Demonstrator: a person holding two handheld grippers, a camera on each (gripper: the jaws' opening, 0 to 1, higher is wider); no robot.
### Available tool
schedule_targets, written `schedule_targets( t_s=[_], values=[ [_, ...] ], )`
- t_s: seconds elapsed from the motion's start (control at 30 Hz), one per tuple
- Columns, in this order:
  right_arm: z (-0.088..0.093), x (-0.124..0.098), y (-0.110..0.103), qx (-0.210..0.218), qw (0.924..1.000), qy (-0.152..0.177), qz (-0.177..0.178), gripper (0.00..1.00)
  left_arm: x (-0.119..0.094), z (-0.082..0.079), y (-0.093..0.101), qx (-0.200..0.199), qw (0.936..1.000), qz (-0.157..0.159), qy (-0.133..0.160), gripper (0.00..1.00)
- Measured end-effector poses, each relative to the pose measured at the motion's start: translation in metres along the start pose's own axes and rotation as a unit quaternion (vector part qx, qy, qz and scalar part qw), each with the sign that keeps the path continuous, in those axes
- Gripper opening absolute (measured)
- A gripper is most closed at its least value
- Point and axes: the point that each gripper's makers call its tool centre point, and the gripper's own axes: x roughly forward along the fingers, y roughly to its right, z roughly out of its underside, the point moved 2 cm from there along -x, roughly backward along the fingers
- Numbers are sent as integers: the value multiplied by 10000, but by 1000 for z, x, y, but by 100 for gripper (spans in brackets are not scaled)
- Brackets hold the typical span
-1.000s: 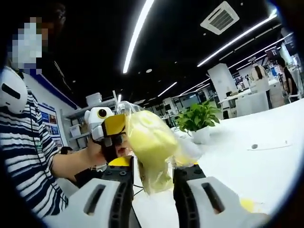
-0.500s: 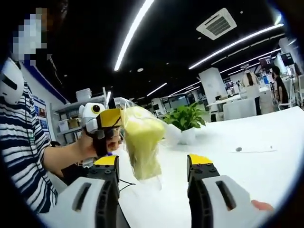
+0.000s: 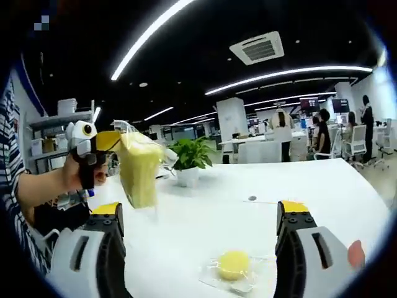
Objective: Compare the silicone blocks by pressing each to a similar depth, holding the contact briefly, and releasing to observe deformation and rebound differences across the visible hardness samples.
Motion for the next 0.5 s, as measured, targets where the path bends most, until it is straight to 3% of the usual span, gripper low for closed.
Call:
schedule_targets(
  t_s=[0.07,0.27,0.5],
  values=[
    [9,-8,10,-11,9992,-279,282,96,0,2,-4,-38,10000,-55,9,0],
    [11,-37,38,147,9962,99,850,96,-3,8,-14,-229,9996,-182,64,0],
    [40,-67,58,180,9914,-204,1283,96,-2,20,-19,-385,9989,-272,46,0]
  ],
)
